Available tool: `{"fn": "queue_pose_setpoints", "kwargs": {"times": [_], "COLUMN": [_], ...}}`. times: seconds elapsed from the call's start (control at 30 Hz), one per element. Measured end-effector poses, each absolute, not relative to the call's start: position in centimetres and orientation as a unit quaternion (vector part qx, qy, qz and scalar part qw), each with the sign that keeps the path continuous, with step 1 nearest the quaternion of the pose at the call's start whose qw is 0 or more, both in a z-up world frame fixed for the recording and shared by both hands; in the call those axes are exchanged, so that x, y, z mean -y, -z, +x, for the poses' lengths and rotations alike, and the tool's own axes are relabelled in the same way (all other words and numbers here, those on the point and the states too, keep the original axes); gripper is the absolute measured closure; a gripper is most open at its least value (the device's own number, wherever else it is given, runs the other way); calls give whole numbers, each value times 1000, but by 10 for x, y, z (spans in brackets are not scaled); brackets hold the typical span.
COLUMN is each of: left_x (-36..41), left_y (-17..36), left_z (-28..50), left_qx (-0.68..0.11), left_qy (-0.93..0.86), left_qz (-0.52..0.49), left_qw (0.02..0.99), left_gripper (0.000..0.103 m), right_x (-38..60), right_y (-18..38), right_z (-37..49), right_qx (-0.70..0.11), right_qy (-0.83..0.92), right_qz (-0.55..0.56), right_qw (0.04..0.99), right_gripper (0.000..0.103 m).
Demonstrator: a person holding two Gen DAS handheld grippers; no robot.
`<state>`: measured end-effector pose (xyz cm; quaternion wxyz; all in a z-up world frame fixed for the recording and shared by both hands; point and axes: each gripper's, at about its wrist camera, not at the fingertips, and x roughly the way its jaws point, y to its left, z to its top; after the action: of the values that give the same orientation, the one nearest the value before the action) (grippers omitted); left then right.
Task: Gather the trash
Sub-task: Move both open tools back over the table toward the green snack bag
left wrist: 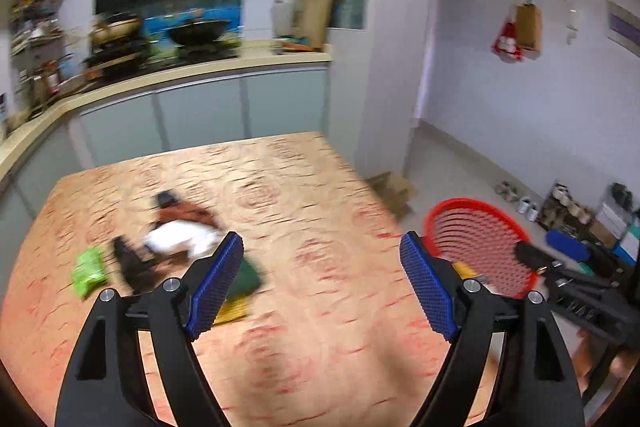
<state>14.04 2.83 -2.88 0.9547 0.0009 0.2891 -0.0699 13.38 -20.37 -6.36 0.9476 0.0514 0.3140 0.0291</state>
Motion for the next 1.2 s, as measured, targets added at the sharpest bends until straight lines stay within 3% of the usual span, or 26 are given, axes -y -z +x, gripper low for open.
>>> {"fn": "queue_pose_setpoints", "kwargs": {"times": [0.3,0.67,1.2], "left_x": [-154,-282,-265], "left_y": [51,67,100], "left_z": [133,135,213], "left_qx": [-311,-326,-396], "left_qy": [-76,-212,-146], "left_qz": [-41,-90,-78], "left_qw": [946,917,903], "left_gripper": [25,25,25], "right_x": [145,110,94], "right_y": [66,65,66], "right_z": [145,147,150], "right_qx": [-325,-325,-335], "right_qy": [-83,-115,-119], "right_qz": [28,12,-4], "right_qw": [942,938,935], "right_gripper": [28,28,28]}}
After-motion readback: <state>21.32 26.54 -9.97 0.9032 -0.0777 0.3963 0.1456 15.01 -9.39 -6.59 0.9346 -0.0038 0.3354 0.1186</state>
